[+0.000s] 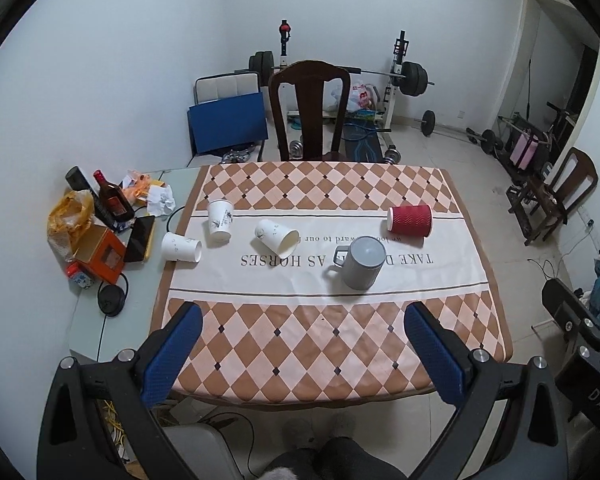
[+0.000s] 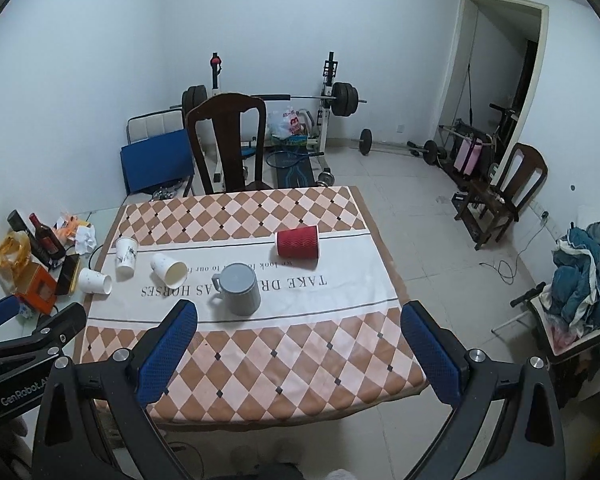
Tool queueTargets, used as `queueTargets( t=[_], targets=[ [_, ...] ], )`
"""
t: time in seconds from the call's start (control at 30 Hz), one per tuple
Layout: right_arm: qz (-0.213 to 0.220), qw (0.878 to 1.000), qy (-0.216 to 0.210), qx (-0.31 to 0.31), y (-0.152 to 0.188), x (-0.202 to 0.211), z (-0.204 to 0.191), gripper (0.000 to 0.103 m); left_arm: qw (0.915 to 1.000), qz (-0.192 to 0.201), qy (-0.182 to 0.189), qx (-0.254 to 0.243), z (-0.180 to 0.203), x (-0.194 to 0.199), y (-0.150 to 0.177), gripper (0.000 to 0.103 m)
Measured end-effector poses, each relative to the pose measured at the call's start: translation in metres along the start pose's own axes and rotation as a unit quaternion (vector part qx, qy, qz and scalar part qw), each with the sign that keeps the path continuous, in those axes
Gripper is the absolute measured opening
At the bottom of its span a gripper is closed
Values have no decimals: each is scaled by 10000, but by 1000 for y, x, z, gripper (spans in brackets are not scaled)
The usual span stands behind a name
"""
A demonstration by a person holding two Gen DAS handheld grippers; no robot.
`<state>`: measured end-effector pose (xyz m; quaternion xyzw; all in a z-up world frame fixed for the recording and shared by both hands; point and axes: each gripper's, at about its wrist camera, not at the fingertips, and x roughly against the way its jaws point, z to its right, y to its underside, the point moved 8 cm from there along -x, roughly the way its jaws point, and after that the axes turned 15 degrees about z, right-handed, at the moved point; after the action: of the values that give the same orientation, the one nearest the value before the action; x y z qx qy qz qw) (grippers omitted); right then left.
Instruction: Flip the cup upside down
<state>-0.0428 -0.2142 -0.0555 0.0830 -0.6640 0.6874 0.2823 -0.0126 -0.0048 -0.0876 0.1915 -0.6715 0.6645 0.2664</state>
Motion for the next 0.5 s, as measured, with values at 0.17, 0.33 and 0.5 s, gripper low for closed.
queueTargets(
  t=[0.17,0.33,0.5],
  targets=[
    [-8,10000,-7,77,-5,1,3,103,9998,40,-169,-12,1,7,-3,103],
    [-43,9999,-71,101,-7,-2,3,103,9995,41,-311,25,-2,8,-4,103],
    [-54,9999,-105,80,-8,-5,3,103,9995,20,-309,44,-2,8,-3,103]
  ],
)
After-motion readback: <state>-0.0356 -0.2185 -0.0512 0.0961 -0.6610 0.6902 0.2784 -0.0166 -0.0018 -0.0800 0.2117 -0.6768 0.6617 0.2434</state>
